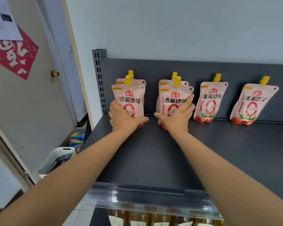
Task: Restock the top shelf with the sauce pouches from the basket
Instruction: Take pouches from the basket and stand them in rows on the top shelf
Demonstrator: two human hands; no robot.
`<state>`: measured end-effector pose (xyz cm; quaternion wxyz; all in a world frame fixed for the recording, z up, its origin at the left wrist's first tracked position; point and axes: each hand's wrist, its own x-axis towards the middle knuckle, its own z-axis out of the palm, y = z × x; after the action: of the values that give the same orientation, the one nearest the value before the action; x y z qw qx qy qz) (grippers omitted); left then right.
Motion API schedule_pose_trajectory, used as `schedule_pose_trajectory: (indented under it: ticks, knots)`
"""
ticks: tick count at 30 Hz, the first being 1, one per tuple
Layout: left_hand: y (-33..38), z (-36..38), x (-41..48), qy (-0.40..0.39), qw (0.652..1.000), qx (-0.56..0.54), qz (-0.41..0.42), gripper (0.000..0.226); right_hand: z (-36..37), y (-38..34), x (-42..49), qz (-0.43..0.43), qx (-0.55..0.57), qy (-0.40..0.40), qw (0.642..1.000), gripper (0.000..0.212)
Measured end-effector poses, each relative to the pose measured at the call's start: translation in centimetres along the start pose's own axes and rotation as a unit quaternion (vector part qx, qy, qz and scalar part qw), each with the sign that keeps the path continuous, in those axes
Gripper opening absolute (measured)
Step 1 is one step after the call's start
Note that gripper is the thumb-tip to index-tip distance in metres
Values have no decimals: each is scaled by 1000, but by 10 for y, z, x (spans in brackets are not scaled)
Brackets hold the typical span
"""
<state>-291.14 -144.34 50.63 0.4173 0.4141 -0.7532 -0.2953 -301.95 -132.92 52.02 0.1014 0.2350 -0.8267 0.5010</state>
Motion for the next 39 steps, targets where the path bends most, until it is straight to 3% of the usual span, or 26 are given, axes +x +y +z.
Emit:
schedule_pose_trajectory:
  ticks: [5,12,19,26,34,39]
  knots:
    - [0,-11,-1,-32,999,8,4,119,-16,-1,-11,21,-84,-18,996,143]
    - [12,-48,-15,-40,994,105,-2,137,-60,-1,-41,-11,-157,-27,987,123]
    - [42,-81,-63,4,971,149,187,139,-129,-2,-82,-35,-237,3,971,88]
    - [100,-53,-135,-66,920,123,366,124,-218,19,-126,-11,-306,77,949,72]
    - [158,23,-264,-168,808,110,554,127,-340,105,-177,113,-362,135,915,75]
    - [179,86,-351,-230,762,119,594,123,-405,185,-203,204,-352,137,903,76]
